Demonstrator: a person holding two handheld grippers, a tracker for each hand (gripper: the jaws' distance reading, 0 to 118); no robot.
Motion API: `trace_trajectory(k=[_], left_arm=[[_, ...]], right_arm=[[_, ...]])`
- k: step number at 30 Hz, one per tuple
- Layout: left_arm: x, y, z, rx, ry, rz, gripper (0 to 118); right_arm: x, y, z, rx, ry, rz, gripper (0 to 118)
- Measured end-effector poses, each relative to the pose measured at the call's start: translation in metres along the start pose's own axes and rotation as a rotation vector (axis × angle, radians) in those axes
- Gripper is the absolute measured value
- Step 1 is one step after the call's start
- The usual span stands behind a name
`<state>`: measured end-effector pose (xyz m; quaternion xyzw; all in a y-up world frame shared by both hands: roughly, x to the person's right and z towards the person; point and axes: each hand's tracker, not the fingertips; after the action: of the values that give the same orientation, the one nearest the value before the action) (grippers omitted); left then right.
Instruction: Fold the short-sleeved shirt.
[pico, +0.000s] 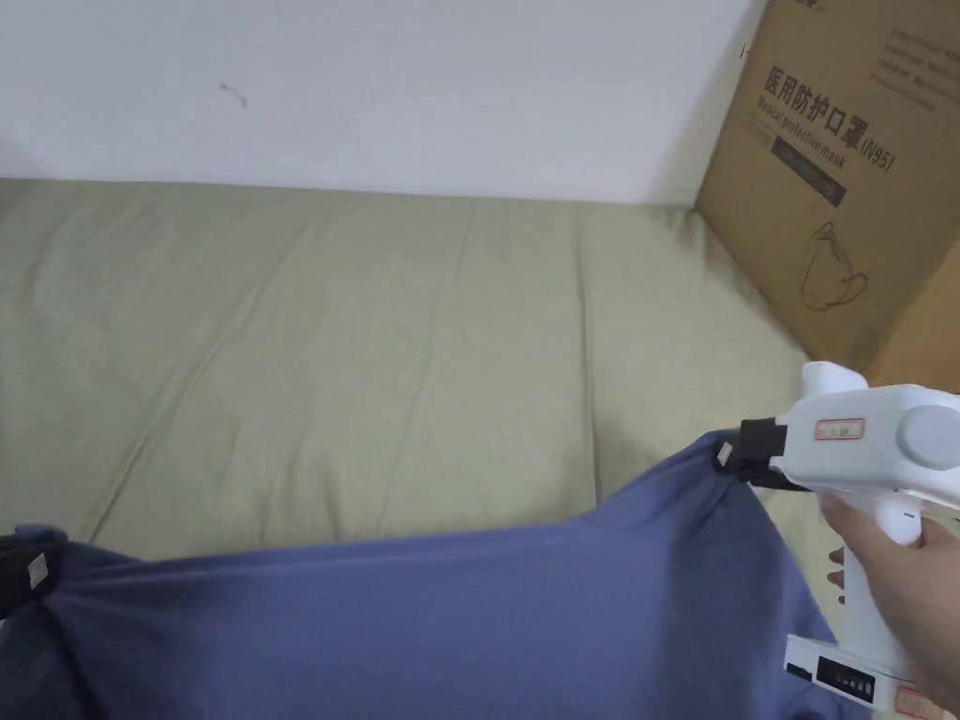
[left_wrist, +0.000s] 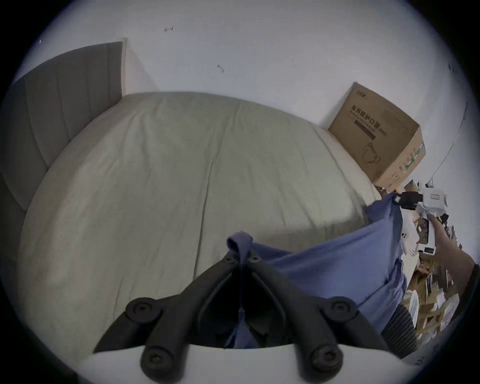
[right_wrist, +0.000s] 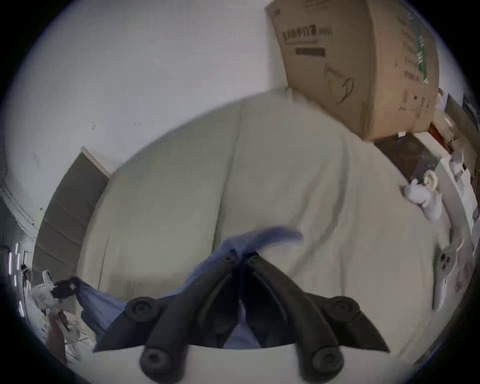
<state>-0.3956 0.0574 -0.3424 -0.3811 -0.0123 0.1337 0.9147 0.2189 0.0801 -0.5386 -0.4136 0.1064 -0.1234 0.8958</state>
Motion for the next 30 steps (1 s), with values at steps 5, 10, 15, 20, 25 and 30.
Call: trace_trajectory(k=[5, 10, 15, 20, 25, 30], left_arm=[[-0.002, 0.029, 0.002, 0.098, -0.065, 0.022, 0], [0.007, 0.052, 0.001, 0.095, -0.061, -0.057, 0], [0.000, 0.044, -0.003, 0.041, -0.103, -0.086, 0], [-0.013, 0.001, 0.003, -0.050, -0.167, -0.089, 0], [-0.025, -0.059, 0.025, -0.132, -0.192, -0.054, 0], [-0.031, -0.095, 0.038, -0.159, -0.214, -0.010, 9]], right_arm=[[-0.013, 0.015, 0.038, 0.145, -0.030, 0.066, 1], [-0.023, 0.019, 0.056, 0.159, -0.034, 0.084, 1], [-0.011, -0.019, 0.063, 0.130, -0.072, 0.099, 1], [0.026, -0.107, 0.076, -0.013, -0.075, -0.019, 1], [0.054, -0.182, 0.101, -0.122, -0.071, -0.055, 1], [0.063, -0.209, 0.108, -0.090, -0.079, -0.110, 6]])
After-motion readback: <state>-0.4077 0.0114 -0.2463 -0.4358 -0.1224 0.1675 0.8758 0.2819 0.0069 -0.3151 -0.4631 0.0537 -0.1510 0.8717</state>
